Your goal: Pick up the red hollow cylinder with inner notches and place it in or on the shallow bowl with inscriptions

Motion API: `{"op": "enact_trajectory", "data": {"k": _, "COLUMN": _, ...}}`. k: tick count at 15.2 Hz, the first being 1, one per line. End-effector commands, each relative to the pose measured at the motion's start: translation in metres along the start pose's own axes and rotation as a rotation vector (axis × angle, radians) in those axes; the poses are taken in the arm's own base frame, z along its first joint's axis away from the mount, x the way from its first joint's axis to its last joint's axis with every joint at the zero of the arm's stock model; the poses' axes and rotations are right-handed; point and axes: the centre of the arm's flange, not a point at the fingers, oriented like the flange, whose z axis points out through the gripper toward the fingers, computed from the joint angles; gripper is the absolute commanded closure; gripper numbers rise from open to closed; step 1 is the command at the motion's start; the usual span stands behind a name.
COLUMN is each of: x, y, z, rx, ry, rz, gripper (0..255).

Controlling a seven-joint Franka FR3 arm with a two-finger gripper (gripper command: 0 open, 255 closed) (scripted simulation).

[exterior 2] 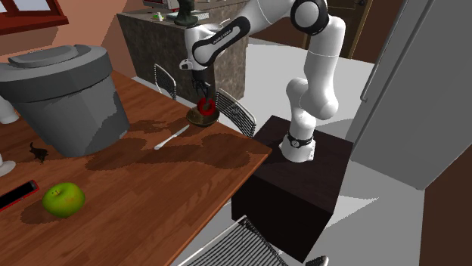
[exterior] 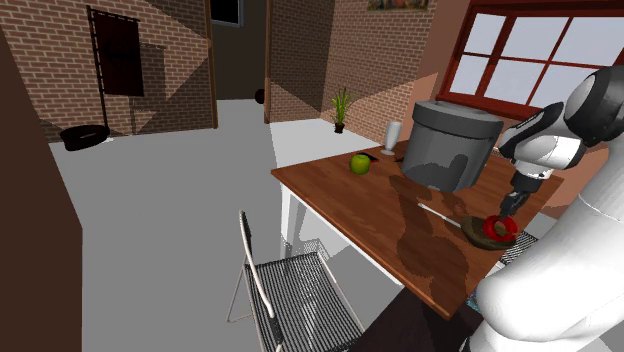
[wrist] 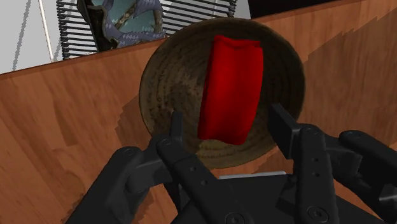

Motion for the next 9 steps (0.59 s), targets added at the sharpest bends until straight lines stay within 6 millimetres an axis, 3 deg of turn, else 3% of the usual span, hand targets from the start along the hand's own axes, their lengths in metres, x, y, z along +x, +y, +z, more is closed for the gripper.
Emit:
{"op": "enact_trajectory", "data": {"k": 1, "x": 0.0, "y": 0.0, "z": 0.0, "rx": 0.0, "ry": 0.0, "rz": 0.0, "gripper": 0}}
{"op": "enact_trajectory", "data": {"k": 5, "x": 0.0, "y": 0.0, "z": 0.0, "rx": 0.0, "ry": 0.0, "rz": 0.0, "gripper": 0}}
{"op": "enact_trajectory", "data": {"k": 9, "x": 0.0, "y": 0.0, "z": -0.05, "rx": 0.0, "ry": 0.0, "rz": 0.0, "gripper": 0}}
